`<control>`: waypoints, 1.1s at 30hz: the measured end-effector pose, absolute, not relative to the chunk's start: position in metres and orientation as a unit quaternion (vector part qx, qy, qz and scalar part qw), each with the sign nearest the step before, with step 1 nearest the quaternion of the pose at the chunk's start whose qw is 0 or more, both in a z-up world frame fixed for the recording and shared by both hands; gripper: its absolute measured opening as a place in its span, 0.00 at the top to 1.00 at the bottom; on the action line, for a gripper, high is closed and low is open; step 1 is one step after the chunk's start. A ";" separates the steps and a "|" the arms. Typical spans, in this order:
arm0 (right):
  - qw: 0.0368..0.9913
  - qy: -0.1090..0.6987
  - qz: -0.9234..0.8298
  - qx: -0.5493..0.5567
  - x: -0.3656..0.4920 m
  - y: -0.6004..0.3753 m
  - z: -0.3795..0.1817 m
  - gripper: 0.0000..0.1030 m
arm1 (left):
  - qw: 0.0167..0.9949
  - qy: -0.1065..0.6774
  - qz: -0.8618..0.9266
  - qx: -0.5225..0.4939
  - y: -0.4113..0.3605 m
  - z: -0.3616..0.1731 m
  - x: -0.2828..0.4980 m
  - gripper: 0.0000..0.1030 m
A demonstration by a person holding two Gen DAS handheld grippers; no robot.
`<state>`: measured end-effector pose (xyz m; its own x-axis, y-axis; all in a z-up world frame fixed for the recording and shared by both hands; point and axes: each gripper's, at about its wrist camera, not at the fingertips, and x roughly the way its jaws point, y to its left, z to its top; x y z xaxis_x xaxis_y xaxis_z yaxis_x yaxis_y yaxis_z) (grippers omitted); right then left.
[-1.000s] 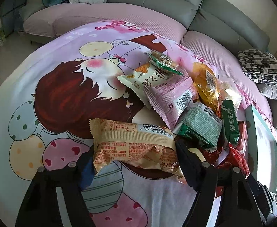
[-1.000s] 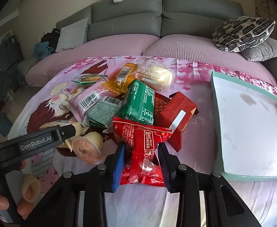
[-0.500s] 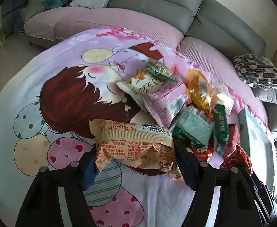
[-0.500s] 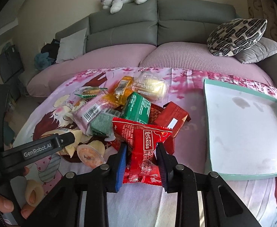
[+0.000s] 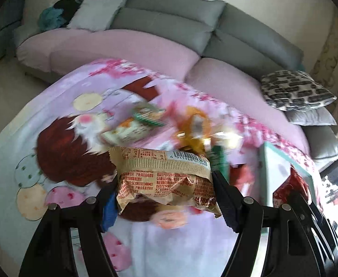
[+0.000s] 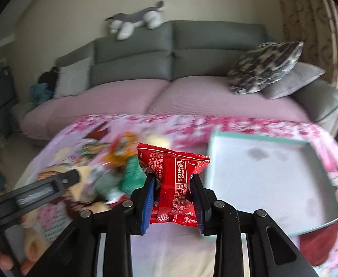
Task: Organize snacks
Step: 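Carry both packs over the tray and open both grippers to drop them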
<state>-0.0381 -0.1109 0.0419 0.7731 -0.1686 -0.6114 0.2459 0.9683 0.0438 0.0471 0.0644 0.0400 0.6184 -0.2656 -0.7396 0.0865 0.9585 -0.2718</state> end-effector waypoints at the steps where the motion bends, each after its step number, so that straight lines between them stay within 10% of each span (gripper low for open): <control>1: 0.937 0.319 -0.126 0.068 -0.037 -0.122 0.044 0.68 | 0.894 0.423 -0.111 -0.099 0.053 0.046 0.048 0.28; 33: 0.851 0.336 -0.364 0.172 -0.043 -0.348 -0.014 0.68 | 0.848 0.453 -0.274 0.010 -0.210 -0.001 0.099 0.27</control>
<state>-0.0434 -0.3482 -0.0137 0.5084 -0.5043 -0.6980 0.7362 0.6751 0.0485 0.0990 -0.2103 -0.0009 0.4400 -0.4566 -0.7733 0.4738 0.8495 -0.2320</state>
